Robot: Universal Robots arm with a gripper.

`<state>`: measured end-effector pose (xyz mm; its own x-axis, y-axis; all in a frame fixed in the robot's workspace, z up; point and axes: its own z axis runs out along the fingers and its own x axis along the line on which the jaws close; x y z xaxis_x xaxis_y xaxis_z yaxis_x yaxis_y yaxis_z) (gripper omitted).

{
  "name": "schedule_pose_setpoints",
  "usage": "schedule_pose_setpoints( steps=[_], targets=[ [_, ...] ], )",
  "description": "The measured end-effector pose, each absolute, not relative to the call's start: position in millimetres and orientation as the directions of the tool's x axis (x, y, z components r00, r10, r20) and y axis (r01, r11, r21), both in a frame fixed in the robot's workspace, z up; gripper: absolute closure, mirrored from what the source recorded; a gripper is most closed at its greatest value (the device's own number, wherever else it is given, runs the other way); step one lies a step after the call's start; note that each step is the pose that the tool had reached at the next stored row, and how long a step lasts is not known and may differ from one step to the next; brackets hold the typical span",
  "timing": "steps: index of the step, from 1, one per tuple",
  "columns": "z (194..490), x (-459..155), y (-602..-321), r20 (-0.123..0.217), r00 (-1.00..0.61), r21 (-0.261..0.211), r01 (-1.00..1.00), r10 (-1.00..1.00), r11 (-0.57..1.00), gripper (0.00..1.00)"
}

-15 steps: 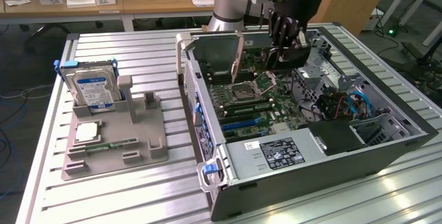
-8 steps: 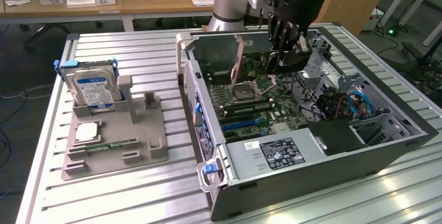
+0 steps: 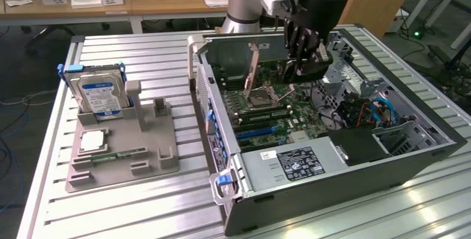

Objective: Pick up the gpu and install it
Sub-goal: 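Insert the gpu into the slot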

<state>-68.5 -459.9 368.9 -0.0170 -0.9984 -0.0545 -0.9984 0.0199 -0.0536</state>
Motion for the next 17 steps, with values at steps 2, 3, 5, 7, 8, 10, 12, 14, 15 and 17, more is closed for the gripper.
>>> schedule_pose_setpoints(
  steps=[2, 3, 5, 7, 8, 10, 12, 14, 15, 17],
  targets=[
    [368.3, -71.8, -460.5, -0.055, -0.014, -0.054, -0.998, -0.998, 0.017, 0.72],
    [368.1, -73.0, -460.9, -0.055, -0.013, -0.054, -0.998, -0.998, 0.016, 0.72],
    [367.4, -74.8, -462.1, -0.056, -0.010, -0.054, -0.998, -0.998, 0.013, 0.72],
    [366.0, -75.6, -463.7, -0.056, -0.007, -0.054, -0.998, -0.998, 0.010, 0.72],
    [365.2, -75.8, -464.3, -0.056, -0.006, -0.054, -0.999, -0.998, 0.009, 0.72],
    [363.4, -76.1, -465.3, -0.060, -0.005, -0.054, -0.999, -0.998, 0.008, 0.72],
    [361.7, -76.3, -465.7, -0.072, -0.004, -0.054, -0.999, -0.997, 0.008, 0.72],
    [360.0, -76.4, -466.4, -0.081, -0.004, -0.054, -0.999, -0.997, 0.008, 0.72],
    [359.4, -76.5, -467.2, -0.081, -0.004, -0.054, -0.999, -0.997, 0.008, 0.72],
    [358.4, -76.6, -469.1, -0.081, -0.004, -0.054, -0.999, -0.997, 0.008, 0.72]
  ],
)
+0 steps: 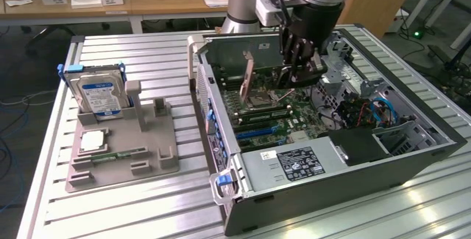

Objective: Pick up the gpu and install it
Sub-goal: 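Insert the gpu into the slot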

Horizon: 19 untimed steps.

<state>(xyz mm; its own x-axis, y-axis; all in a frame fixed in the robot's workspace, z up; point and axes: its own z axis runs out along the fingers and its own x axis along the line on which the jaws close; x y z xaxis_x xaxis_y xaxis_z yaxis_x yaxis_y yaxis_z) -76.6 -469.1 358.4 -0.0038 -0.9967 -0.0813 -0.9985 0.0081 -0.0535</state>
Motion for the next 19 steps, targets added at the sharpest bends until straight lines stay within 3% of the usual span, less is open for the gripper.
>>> schedule_pose_setpoints(
  steps=[19],
  targets=[
    [343.5, -77.7, -473.7, -0.081, -0.004, -0.054, -0.999, -0.997, 0.008, 0.72]
  ],
)
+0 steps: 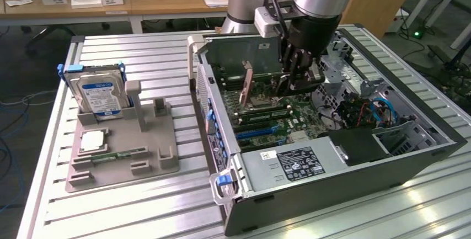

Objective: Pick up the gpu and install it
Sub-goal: 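Insert the gpu into the slot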

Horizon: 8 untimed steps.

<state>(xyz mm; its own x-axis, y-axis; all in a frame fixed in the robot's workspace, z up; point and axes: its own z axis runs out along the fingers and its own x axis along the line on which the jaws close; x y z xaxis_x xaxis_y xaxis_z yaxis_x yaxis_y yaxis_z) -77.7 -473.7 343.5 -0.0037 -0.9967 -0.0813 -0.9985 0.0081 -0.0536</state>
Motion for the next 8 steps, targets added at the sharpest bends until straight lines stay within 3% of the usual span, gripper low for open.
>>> schedule_pose_setpoints(
  steps=[8],
  targets=[
    [337.5, -78.3, -473.9, -0.081, -0.004, -0.054, -0.999, -0.997, 0.008, 0.72]
  ],
)
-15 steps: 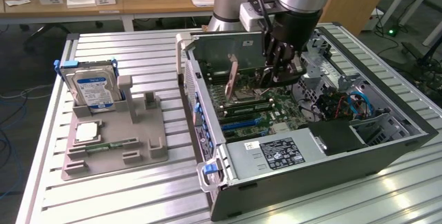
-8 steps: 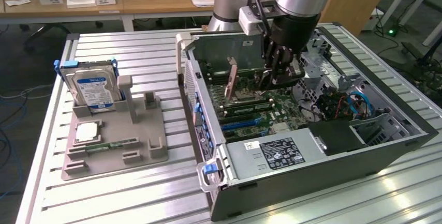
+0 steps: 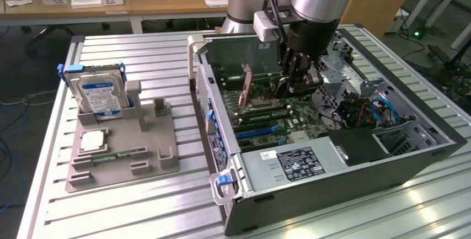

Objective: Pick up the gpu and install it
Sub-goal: 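Insert the gpu into the slot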

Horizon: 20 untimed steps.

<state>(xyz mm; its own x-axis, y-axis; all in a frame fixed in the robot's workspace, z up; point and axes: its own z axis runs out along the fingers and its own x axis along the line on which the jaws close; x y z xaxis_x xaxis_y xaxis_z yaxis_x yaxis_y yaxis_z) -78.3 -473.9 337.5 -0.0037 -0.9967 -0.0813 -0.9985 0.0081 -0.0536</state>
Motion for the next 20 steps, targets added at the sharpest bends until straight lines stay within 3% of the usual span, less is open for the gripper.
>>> schedule_pose_setpoints(
  steps=[20],
  targets=[
    [326.8, -79.2, -472.1, -0.090, -0.004, -0.054, -0.999, -0.996, 0.008, 0.72]
  ],
)
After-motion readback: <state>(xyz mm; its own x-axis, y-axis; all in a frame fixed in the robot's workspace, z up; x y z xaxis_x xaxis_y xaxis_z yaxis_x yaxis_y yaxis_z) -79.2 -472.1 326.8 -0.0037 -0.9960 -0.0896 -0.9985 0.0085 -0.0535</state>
